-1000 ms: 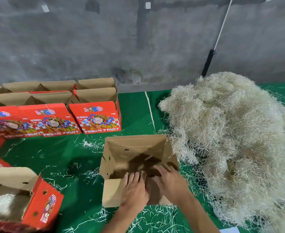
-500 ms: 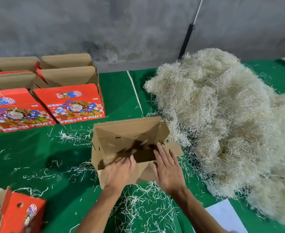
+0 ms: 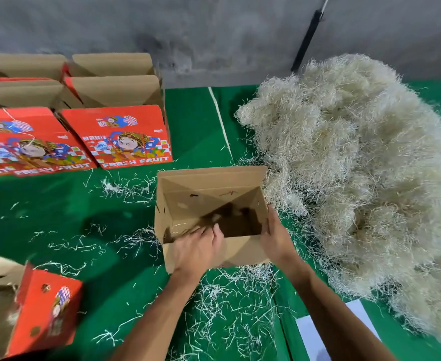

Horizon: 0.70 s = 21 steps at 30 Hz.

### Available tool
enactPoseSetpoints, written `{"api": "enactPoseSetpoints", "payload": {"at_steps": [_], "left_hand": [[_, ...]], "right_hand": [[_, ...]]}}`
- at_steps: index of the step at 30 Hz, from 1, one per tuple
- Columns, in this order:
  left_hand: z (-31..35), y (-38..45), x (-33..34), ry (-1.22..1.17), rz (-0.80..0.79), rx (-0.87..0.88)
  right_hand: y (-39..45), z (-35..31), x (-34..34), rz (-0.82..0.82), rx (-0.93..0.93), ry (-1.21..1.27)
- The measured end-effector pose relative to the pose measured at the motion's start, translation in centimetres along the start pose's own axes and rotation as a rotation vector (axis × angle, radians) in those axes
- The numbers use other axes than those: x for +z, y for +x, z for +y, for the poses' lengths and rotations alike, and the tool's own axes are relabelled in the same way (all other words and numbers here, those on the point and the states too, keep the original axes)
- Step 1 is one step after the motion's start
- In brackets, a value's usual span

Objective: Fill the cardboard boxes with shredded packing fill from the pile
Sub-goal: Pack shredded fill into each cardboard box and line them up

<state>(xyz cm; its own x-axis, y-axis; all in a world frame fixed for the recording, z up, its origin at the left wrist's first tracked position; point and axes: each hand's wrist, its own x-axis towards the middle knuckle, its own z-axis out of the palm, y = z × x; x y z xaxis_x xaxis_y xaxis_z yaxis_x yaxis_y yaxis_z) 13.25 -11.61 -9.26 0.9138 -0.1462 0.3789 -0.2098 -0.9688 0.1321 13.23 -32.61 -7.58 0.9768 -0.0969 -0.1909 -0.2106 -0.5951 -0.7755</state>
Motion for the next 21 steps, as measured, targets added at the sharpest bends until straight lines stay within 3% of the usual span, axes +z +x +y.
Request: {"api": "enactPoseSetpoints", "payload": {"at_steps": [3,6,10,14,16,21], "left_hand": [[0.3,0.0,0.2,0.001,-0.062,-0.041],[0.7,-0.3,-0.1,-0.017,-0.099,-0.085],[3.3,0.2,-0.5,-0.196,-0.041,-0.045],[11.3,0.9,0.7,-0.578,0.006,0.022],[16.2,0.8,1.4,-0.71,-0.049,0.08],[26.4,1.5,2.7,-0.803,-0.151,0.277]], "right_hand": [[0.5,0.7,-0.1,0.035,0.06,-0.064],[0.3,0.8,0.0,0.033,0.057,0.024],[-0.7,2.0,-1.8,0.026,0.031,0.049],[-2.7,5.8,-5.9,0.2,0.021,-0.062],[-2.9,8.1,-8.8,0.25,0.049,-0.186],[-1.7,12.6,-13.7,0.299,0.134,-0.233]]}}
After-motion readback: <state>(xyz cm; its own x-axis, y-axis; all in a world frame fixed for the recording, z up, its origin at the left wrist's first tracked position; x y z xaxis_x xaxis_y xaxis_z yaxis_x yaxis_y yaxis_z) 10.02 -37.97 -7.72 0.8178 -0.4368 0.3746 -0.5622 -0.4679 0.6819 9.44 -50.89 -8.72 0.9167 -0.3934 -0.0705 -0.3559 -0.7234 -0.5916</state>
